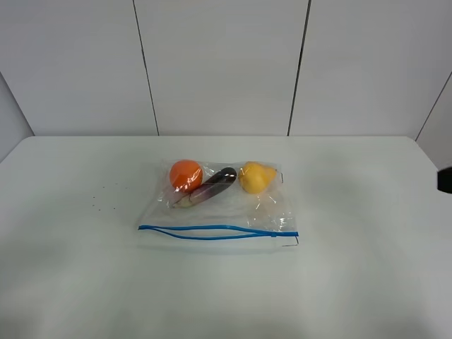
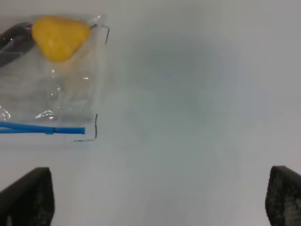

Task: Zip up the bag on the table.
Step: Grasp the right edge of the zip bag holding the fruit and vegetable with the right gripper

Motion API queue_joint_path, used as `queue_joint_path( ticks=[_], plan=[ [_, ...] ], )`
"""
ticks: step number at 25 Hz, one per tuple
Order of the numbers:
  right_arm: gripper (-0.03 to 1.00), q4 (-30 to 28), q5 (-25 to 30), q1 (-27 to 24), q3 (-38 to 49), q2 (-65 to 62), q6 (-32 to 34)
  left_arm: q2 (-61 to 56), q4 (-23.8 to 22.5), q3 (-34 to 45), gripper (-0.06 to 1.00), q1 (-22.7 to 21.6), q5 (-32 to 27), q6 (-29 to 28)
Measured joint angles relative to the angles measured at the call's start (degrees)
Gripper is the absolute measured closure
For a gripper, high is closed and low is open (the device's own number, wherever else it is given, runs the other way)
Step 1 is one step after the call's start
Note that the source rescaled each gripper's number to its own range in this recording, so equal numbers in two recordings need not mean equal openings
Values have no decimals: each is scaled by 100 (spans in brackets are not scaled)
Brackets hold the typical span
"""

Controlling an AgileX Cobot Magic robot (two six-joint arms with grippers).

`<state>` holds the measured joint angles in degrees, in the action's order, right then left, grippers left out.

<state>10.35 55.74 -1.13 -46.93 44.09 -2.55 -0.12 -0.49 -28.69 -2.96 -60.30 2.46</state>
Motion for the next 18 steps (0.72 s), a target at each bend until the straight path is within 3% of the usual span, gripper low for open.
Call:
queue_joint_path(
  ticks=[7,18],
  plan=[
    [-3,704,-205,0,-641,2460,-446,0,0,0,2,0,0,0],
    [-3,2467,-967,0,-684,5076,-2307,0,0,0,2,0,0,0]
  ],
)
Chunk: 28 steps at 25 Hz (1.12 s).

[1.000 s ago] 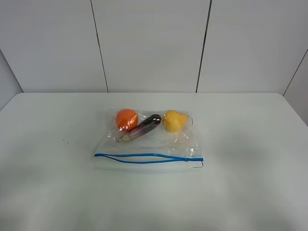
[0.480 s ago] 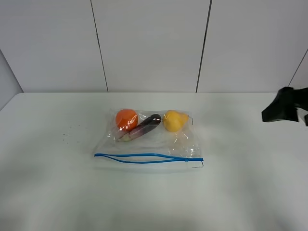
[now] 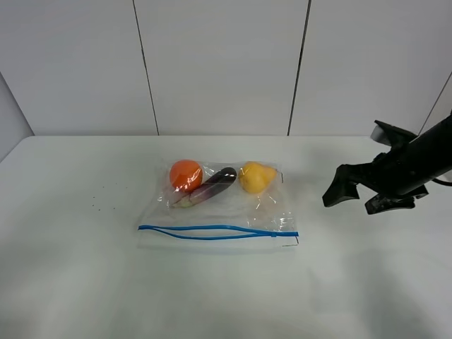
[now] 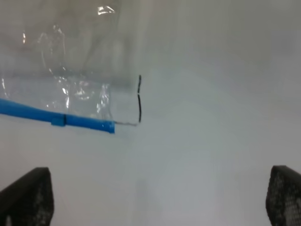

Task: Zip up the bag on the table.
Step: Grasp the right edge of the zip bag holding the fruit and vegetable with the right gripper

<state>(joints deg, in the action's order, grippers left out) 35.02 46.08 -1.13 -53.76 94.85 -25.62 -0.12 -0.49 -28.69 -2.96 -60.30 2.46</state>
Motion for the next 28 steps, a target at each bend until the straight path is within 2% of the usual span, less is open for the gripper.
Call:
queue_joint_path(
  ticks=[4,8,10,15,22,28],
  plan=[
    [0,965,-51,0,0,587,-897,0,0,0,2,0,0,0],
    [14,1903,63,0,-2,1018,-1780,0,0,0,2,0,0,0],
    [18,2167,113,0,-2,1204,-2098,0,0,0,2,0,0,0],
    [20,2361,370,0,-144,1701,-2481,0,0,0,2,0,0,0],
    [20,2795,1053,0,-628,2311,-2840,0,0,0,2,0,0,-5],
    [20,3038,1360,0,-667,2778,-3157,0,0,0,2,0,0,-5]
  ],
)
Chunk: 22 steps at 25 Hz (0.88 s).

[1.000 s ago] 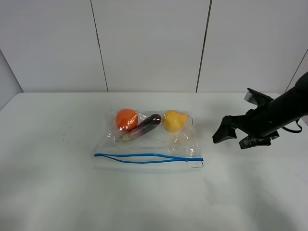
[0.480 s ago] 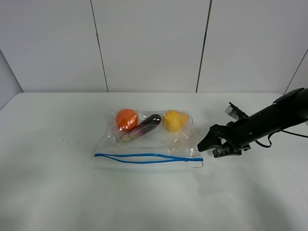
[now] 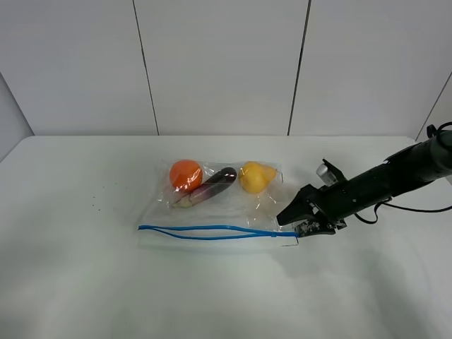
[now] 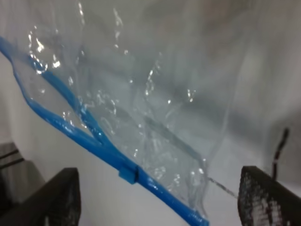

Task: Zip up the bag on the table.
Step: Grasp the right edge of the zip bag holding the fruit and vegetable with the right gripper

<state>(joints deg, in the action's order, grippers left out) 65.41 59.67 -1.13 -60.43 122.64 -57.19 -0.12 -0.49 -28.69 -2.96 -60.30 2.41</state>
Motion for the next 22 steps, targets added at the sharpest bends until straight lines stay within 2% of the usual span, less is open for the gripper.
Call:
queue_joint_path(
  ticks=[5,11,17,22],
  plan=[
    [23,359,136,0,-4,60,-312,0,0,0,2,0,0,4],
    [40,389,136,0,-4,60,-358,0,0,0,2,0,0,4],
    [47,325,125,0,-4,60,-293,0,0,0,2,0,0,4],
    [70,320,119,0,-4,60,-281,0,0,0,2,0,0,4]
  ],
)
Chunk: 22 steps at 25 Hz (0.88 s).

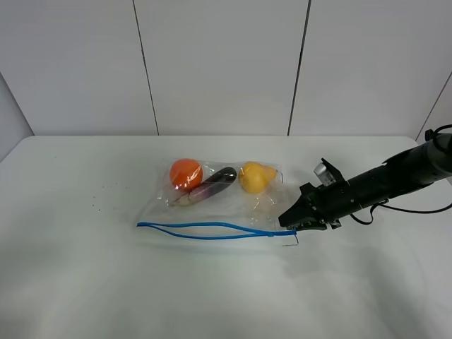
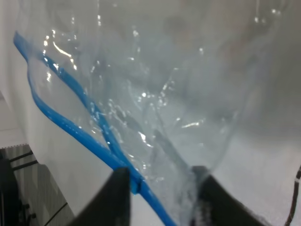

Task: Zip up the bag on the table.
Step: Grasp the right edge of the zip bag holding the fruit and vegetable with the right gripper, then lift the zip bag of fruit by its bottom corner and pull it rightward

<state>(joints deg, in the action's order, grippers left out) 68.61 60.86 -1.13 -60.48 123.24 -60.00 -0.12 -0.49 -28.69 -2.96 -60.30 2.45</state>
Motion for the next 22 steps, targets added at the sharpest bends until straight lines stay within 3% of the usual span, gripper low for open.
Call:
queue_joint_path(
  ticks=[6,17,22],
  plan=[
    [97,-30,0,0,0,0,-73,0,0,0,2,0,0,0],
    [97,125,111,0,0,0,24,0,0,0,2,0,0,-5],
    [97,335,562,0,-116,0,33,0,0,0,2,0,0,-5]
  ],
)
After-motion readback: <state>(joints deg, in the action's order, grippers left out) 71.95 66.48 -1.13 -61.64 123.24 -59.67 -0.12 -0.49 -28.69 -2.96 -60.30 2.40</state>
